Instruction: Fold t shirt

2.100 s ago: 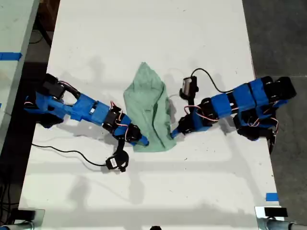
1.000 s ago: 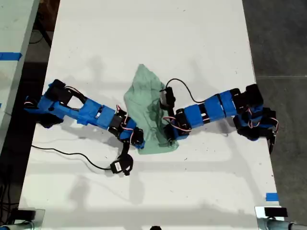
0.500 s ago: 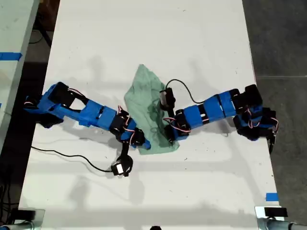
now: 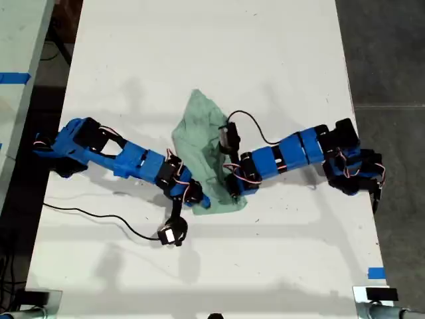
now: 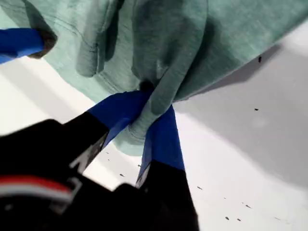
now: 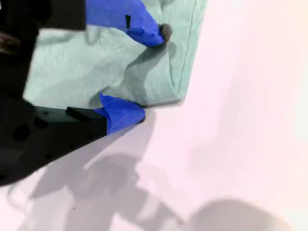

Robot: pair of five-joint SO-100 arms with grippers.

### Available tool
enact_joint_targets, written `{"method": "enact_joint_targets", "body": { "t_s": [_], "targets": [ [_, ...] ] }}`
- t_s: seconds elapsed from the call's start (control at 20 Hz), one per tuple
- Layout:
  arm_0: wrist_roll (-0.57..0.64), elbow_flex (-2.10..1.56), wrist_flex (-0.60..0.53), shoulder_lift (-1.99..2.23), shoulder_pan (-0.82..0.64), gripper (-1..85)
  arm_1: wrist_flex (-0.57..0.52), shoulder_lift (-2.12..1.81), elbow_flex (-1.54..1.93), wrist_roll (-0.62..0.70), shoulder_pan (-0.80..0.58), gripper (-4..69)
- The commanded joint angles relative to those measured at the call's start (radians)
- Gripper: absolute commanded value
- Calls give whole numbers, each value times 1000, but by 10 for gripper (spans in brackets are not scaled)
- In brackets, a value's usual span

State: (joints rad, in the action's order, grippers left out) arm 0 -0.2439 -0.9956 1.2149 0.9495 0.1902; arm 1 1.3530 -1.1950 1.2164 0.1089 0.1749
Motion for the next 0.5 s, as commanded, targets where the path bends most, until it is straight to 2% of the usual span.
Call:
{"method": "enact_joint_targets", "body": {
  "t_s": [0.0, 0.25, 0.35, 0.45],
  "targets": [
    [8, 25, -40, 0, -29, -1, 17, -2, -66, -3, 20, -7],
    [2, 25, -11, 72, -2, -1, 20, 5, -103, -9, 43, -7],
    [0, 25, 12, 141, 3, -1, 104, 2, -213, -31, 44, -7],
    [-8, 20, 80, 222, -38, -1, 206, -17, -362, 5, 0, -7]
  ]
}}
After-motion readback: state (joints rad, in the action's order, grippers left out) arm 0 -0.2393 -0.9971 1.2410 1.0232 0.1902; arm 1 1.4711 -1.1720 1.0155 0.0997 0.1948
